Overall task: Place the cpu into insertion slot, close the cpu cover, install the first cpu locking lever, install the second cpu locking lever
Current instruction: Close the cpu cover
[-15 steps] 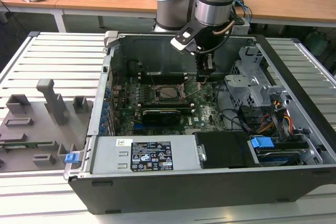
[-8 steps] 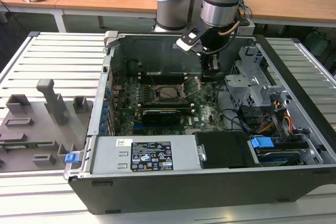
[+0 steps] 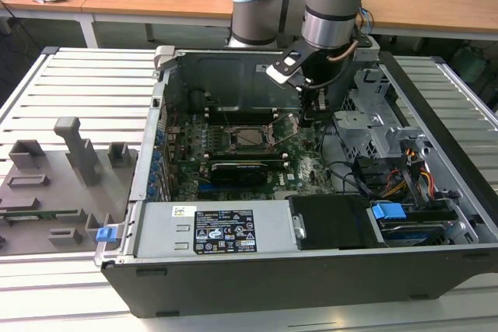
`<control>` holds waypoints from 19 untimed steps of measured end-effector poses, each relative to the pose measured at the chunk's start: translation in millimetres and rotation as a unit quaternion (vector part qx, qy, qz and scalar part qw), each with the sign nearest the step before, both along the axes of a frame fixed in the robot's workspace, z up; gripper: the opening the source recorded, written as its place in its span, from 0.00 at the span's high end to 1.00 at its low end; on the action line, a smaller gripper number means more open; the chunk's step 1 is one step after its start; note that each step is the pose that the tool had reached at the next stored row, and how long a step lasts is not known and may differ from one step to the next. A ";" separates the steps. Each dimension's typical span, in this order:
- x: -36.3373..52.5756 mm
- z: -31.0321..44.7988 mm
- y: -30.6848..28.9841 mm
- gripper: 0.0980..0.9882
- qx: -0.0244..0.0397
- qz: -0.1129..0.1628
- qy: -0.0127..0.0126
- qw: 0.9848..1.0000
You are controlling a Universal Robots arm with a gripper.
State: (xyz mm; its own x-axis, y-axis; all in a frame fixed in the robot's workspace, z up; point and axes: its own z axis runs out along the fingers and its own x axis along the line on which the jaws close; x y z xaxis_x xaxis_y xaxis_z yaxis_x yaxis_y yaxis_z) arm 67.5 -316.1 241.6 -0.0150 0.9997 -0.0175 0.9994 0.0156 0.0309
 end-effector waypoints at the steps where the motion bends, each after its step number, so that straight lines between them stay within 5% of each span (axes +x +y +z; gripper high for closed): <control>1: 0.1 0.0 0.0 0.99 0.000 0.000 0.002 1.000; 3: -0.5 0.2 0.0 0.99 0.002 0.000 0.015 1.000; 5: -2.0 0.3 0.0 0.99 0.003 0.000 0.018 1.000; 19: -17.6 -0.1 0.0 0.99 0.003 0.000 0.018 1.000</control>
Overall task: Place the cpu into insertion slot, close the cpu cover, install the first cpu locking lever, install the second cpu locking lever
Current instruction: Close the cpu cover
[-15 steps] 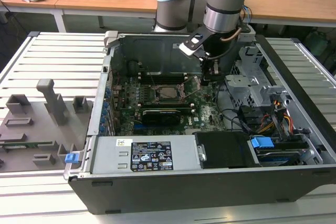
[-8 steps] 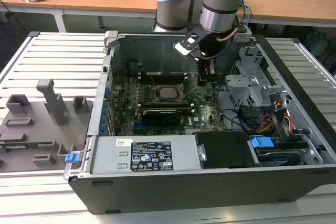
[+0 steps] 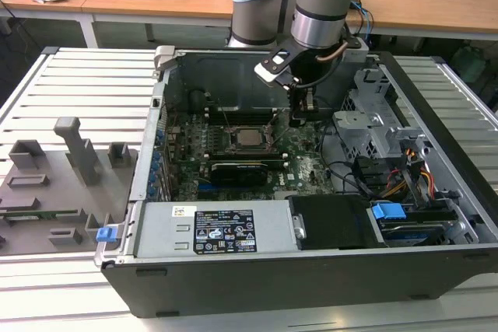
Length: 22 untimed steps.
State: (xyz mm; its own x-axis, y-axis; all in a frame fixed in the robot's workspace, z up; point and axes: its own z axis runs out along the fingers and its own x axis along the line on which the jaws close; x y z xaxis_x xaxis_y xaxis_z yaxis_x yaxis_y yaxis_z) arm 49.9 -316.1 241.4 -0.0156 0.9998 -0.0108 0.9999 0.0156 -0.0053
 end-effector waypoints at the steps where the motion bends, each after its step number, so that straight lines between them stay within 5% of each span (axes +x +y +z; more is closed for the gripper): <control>1: -0.4 0.0 0.0 0.99 0.000 0.000 0.000 1.000; 22: -11.6 -0.1 0.0 0.99 0.000 0.000 0.000 1.000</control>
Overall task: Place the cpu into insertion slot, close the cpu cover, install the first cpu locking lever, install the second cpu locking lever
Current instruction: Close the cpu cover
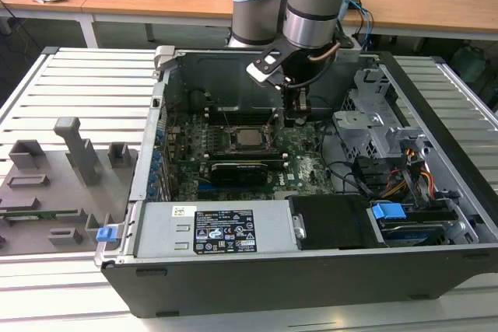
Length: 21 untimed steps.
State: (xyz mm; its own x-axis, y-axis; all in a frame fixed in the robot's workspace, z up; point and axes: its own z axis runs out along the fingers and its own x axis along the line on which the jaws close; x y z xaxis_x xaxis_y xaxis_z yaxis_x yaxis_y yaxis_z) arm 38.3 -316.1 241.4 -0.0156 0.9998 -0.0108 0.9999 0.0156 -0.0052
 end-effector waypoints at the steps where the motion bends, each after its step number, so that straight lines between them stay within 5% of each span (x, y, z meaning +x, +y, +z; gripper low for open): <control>1: -0.7 0.0 0.0 0.99 0.000 0.000 0.000 1.000; 21: -10.0 -0.2 0.0 0.99 0.000 0.000 0.000 1.000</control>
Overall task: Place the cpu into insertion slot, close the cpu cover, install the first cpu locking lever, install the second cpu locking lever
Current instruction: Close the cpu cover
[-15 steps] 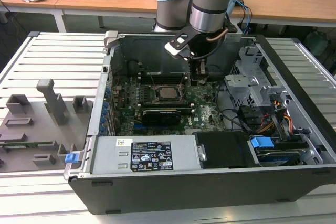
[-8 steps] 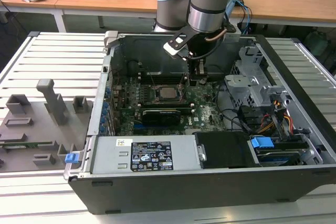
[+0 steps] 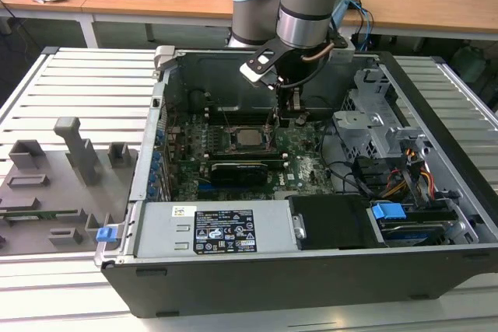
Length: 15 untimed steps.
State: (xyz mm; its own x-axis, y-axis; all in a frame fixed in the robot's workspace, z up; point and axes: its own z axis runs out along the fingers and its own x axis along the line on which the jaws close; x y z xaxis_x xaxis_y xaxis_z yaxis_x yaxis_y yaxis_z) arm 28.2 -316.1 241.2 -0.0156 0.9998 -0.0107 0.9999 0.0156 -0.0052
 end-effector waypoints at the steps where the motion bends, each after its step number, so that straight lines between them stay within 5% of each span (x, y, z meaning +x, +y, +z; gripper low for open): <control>1: -0.3 0.0 0.0 0.99 0.000 0.000 0.000 1.000; 15: -4.7 -0.4 0.0 0.99 0.000 0.000 0.000 1.000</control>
